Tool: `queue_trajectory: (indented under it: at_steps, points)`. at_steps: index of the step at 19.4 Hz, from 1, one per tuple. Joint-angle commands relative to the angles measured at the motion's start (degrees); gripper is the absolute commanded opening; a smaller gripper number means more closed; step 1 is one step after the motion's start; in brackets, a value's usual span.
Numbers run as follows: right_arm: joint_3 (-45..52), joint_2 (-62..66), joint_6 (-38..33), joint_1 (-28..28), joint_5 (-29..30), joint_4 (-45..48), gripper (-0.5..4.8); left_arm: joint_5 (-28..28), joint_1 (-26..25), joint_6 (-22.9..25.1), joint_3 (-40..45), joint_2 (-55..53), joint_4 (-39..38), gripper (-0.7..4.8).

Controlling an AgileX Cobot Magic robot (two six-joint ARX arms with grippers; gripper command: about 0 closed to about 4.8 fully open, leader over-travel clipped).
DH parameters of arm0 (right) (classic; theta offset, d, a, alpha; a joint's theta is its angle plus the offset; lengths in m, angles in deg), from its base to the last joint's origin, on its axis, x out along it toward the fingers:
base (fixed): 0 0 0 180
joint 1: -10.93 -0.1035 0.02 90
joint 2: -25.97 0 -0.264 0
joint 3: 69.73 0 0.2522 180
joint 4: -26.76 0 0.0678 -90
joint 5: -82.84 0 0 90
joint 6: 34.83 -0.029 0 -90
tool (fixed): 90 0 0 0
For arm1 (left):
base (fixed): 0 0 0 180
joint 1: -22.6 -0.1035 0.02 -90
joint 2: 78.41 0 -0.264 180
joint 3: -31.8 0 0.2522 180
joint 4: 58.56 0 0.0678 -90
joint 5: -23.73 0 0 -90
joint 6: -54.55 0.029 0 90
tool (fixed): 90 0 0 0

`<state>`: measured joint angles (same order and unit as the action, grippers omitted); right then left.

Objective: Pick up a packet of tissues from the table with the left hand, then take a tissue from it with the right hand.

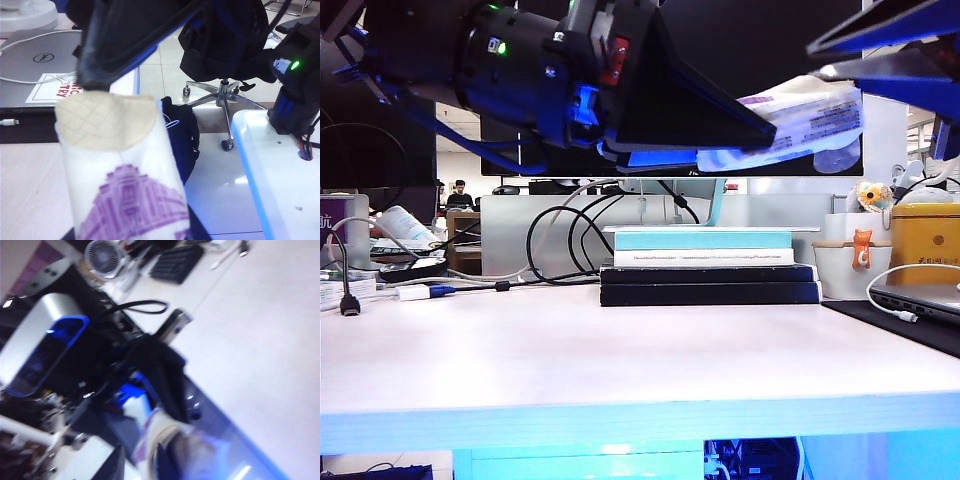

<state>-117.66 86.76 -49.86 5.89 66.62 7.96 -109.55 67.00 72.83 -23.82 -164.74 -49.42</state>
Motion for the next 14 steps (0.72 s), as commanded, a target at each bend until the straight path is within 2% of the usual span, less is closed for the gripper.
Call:
queue_trajectory:
  at_steps: [1, 6, 7, 8, 10, 11, 12, 14]
  points:
    - [-0.3, -0.1, 0.0, 0.0, 1.4, -0.9, 0.85, 0.0, 0.0, 0.3, -0.2, 0.1, 1.3, 2.09]
    - [-0.2, -0.1, 0.0, -0.1, 1.7, -2.9, 0.84, -0.4, 0.0, -1.8, -0.2, 0.1, 4.5, 2.09]
    - [-0.2, -0.1, 0.1, -0.1, 2.2, -2.9, 0.22, -0.4, 0.1, -2.3, -0.2, 0.1, 4.6, 2.09]
    - [-0.2, -0.1, 0.3, -0.1, 2.2, -2.8, -0.06, -0.4, 0.1, -2.4, -0.2, 0.1, 4.7, 2.09]
    - [-0.2, -0.1, 1.7, 0.0, 1.2, -2.8, -0.06, -0.3, 0.1, -2.4, -0.2, 0.1, 4.7, 2.03]
    - [-0.2, -0.1, 1.9, 0.0, -4.0, -2.7, -0.06, -0.3, 0.0, -2.4, -0.2, 0.1, 4.7, 1.76]
    - [-0.2, -0.1, 2.3, 0.0, -7.8, -2.7, -0.06, -0.3, 0.0, -2.5, -0.2, 0.1, 4.6, 1.75]
    - [-0.2, -0.1, 3.8, 0.0, -10.6, -2.4, -0.06, -0.2, 0.0, -2.6, -0.2, 0.1, 4.6, 1.74]
